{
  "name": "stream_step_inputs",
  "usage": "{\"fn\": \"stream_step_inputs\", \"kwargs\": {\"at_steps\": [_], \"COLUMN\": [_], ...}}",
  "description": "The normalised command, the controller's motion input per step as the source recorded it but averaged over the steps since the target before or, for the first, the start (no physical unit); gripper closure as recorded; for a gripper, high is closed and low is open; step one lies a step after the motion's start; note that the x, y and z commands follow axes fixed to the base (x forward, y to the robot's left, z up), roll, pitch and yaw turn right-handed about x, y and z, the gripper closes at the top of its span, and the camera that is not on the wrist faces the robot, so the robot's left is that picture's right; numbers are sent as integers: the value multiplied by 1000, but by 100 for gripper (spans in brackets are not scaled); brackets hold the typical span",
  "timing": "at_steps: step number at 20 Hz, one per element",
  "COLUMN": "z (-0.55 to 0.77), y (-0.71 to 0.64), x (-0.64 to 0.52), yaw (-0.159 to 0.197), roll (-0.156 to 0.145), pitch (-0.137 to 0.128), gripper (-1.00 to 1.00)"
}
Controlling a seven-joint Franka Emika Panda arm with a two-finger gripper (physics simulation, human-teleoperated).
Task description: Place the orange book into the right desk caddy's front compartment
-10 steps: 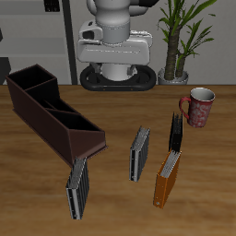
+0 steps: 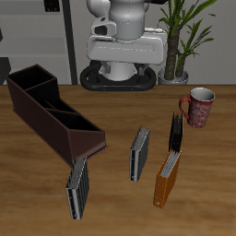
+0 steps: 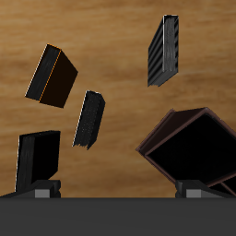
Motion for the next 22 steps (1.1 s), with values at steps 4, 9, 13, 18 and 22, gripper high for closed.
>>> {"fn": "stream_step_inputs", "kwargs": {"at_steps": [4,9,13,18,22], "z": [66,-62,-67,12,-8], "y": [272,323,380,152,90], "x": [433,368,314,216,287], "yaw": [10,5,10,0,-26], "roll": [-8,-9,23,2,13], "pitch": [-31,-23,6,-35,-52], "gripper": [-100,-100,-100,-100,-100]}}
